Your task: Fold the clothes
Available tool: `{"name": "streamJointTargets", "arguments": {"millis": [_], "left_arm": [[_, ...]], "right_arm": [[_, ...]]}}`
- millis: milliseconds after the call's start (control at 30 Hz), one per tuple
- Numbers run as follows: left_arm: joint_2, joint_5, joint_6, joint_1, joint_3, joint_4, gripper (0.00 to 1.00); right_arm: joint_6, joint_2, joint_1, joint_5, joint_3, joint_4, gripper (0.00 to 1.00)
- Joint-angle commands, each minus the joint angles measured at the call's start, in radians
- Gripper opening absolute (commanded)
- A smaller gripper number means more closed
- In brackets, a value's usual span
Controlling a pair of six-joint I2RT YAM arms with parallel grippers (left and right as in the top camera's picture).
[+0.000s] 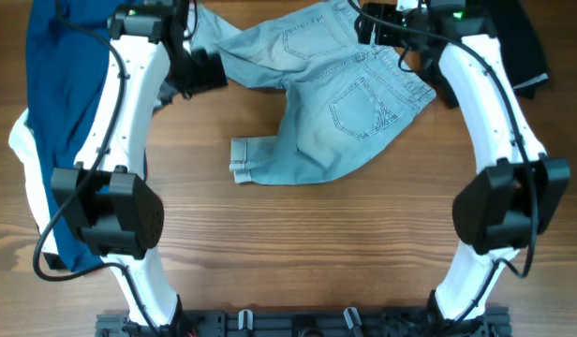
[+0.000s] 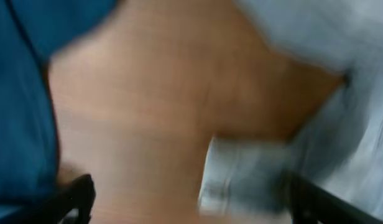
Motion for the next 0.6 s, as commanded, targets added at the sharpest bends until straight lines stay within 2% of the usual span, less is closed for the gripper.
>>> {"name": "streamJointTargets", "arguments": {"millis": [0,100,300,567], "left_arm": [[-0.001,0.048,0.214,-0.076,-0.113,-0.047,0.88],[-0.002,0.055,0.309,-0.153,-0.209,-0.032,0.83],[-0.002,0.039,0.359,-0.320,-0.340,0.077,0.82],[-0.001,-0.050,0.385,-0.351,-0.451,0.264,0.82]], "right_arm": [[-0.026,-0.001,0.004,-0.047,0.000,-0.048,1.00],[-0.047,-0.001,0.004,-0.047,0.000,-0.063,1.00],[-0.059,-0.001,0.004,-0.046,0.000,-0.069,1.00],[-0.077,-0.001,0.004,-0.046,0.000,-0.069,1.00]]}}
